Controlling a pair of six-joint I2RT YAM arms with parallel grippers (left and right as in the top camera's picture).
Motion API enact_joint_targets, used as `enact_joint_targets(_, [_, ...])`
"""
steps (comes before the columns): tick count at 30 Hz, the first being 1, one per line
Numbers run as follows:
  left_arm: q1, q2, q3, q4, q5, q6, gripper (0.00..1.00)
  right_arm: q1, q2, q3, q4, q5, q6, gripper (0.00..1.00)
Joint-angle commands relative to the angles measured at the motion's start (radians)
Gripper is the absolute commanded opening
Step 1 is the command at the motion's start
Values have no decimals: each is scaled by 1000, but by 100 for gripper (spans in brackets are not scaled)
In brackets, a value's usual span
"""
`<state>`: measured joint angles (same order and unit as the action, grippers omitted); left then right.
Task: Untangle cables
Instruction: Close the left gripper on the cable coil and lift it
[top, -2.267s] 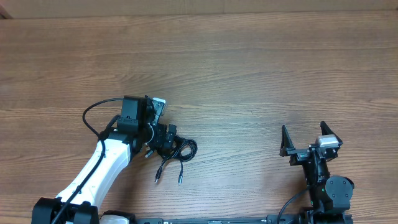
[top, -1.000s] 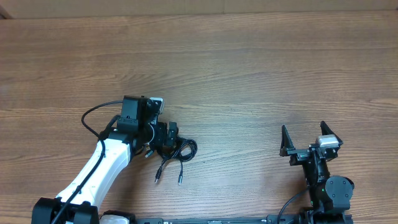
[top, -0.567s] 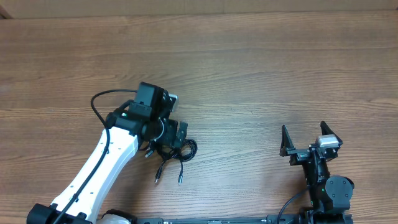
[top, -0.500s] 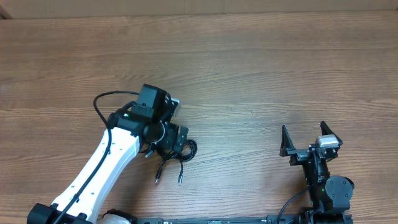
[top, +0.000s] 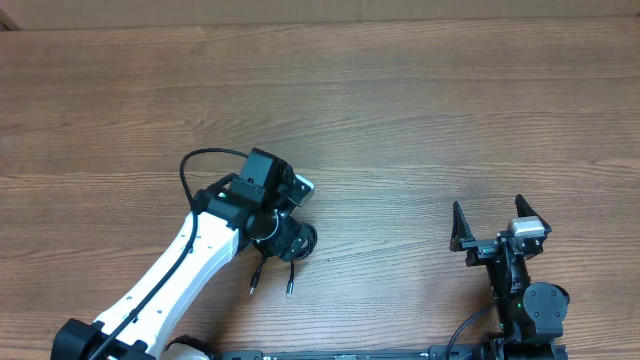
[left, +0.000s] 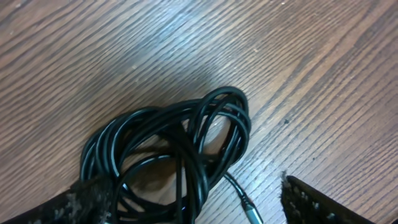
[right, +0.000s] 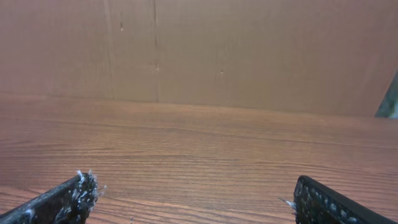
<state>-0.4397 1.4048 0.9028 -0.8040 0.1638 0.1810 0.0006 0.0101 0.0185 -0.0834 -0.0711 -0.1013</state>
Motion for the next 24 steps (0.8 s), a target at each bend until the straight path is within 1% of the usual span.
enact_joint_targets(1, [-11, 37, -11, 8, 17, 23, 87, -3, -7, -10, 3, 2, -1, 100])
enact_joint_targets(3, [-11, 71, -11, 16, 18, -1, 87, -3, -7, -10, 3, 2, -1, 100])
enact_joint_targets(5, [-11, 105, -11, 20, 21, -6, 84, -3, -7, -10, 3, 2, -1, 100])
enact_joint_targets(8, [-11, 167, -11, 20, 21, -24, 76, -3, -7, -10, 3, 2, -1, 100])
enact_joint_targets(10, [-11, 204, -11, 19, 21, -32, 68, -3, -7, -10, 3, 2, -1, 100])
enact_joint_targets(13, [-11, 232, -11, 20, 23, -42, 45, -3, -7, -10, 3, 2, -1, 100])
enact_joint_targets(14, [-11, 232, -11, 20, 34, -50, 41, -3, -7, -10, 3, 2, -1, 100])
enact_joint_targets(15, [-11, 231, -11, 22, 61, -50, 34, -3, -7, -10, 3, 2, -1, 100])
enact_joint_targets(19, [-11, 231, -11, 43, 94, -51, 22, -3, -7, -10, 3, 2, -1, 100])
enact_joint_targets(21, [-11, 231, -10, 58, 100, -55, 8, -3, -7, -10, 3, 2, -1, 100])
enact_joint_targets(22, [-11, 231, -2, 57, 100, -69, 4, -3, -7, -10, 3, 2, -1, 100])
enact_joint_targets(24, [-11, 230, 19, 53, 100, -85, 4, -3, -7, -10, 3, 2, -1, 100])
